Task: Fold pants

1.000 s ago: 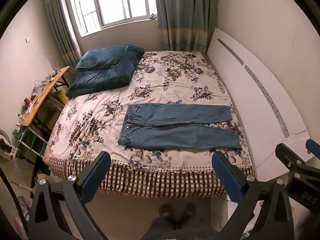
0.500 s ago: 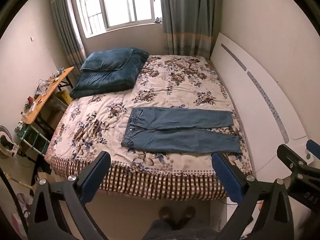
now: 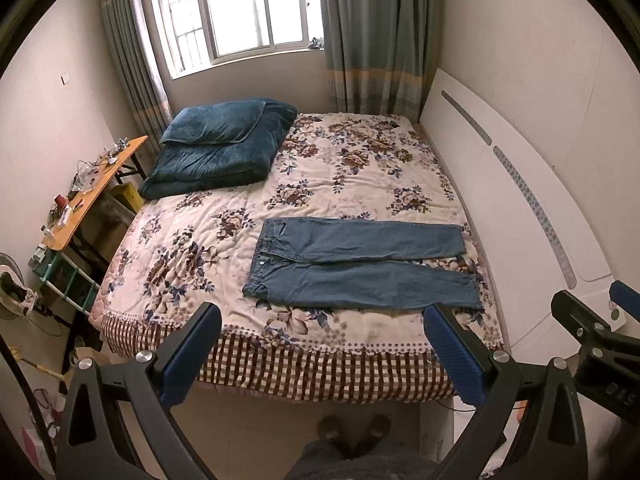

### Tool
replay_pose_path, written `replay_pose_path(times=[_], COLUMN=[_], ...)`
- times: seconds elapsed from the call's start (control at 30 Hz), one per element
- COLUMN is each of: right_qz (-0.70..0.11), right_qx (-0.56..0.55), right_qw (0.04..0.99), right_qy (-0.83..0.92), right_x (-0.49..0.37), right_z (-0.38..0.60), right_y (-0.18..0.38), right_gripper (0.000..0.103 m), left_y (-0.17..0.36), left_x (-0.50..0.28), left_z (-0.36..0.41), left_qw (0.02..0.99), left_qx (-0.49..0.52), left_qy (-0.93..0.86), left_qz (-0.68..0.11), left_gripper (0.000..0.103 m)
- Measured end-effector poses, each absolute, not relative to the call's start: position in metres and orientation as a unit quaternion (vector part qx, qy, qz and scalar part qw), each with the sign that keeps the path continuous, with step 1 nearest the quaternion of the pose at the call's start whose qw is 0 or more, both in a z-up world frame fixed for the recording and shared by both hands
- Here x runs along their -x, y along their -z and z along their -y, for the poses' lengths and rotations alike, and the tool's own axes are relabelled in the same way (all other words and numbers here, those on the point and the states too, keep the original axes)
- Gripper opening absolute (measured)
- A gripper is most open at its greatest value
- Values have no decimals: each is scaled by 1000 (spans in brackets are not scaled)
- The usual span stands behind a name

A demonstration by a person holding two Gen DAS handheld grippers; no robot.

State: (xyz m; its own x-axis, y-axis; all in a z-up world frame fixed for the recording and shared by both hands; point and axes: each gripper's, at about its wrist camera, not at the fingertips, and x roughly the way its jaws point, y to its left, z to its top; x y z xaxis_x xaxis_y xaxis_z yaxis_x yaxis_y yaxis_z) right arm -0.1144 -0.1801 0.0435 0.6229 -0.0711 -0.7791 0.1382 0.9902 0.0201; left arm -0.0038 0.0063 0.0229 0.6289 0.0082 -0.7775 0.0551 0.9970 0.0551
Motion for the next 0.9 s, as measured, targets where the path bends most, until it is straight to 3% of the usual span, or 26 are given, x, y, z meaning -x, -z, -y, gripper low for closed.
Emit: replay_pose_path(times=[0.9], right_qz=[-427], right_qx=[-47], right_qw=[901], right_qy=[60], right_x=[117], right_z=[183], right_y=[-58], right_gripper=[103], left_y=[-25], left_x=[0], left_z=[4], left_qw=[904], left_qx=[-38], left_qy=[20], left_qz=[-426], left_gripper=[103])
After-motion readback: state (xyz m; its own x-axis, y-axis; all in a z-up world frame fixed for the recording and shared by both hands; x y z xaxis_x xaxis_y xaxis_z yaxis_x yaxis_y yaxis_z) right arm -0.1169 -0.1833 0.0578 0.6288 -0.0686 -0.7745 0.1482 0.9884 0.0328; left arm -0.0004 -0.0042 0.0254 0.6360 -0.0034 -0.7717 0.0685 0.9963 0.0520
